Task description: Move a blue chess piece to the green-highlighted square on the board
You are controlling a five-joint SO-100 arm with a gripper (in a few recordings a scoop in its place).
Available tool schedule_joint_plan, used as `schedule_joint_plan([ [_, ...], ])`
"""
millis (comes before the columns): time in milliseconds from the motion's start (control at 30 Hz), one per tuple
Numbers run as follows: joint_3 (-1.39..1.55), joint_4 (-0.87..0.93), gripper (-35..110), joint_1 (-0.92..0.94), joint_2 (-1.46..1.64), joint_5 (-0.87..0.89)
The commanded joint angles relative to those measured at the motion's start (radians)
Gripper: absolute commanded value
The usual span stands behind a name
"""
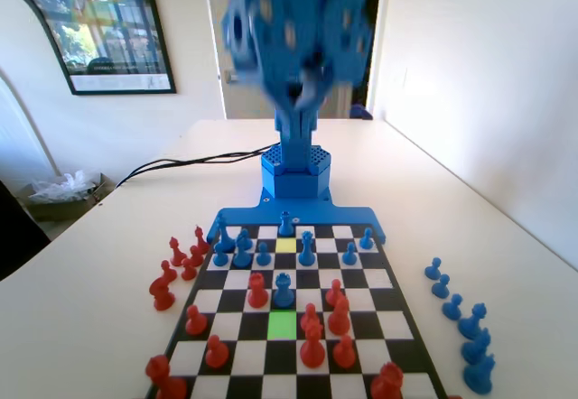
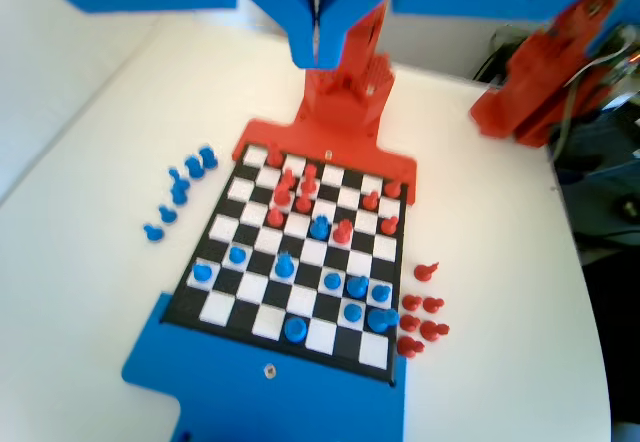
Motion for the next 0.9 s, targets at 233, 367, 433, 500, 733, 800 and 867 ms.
schedule_joint_plan([
  [233, 0.341, -0.031, 1, -0.003, 0.517, 0.049],
  [367, 0.494, -0.101, 1, 0.012, 0.624, 0.057],
  [433, 0.581, -0.150, 1, 0.014, 0.676, 0.071],
  [500, 0.635, -0.187, 1, 0.014, 0.706, 0.084],
  [733, 0.719, -0.216, 1, 0.006, 0.784, 0.084],
  [800, 0.721, -0.221, 1, 0.000, 0.795, 0.083],
  [867, 0.721, -0.225, 1, -0.002, 0.819, 0.083],
])
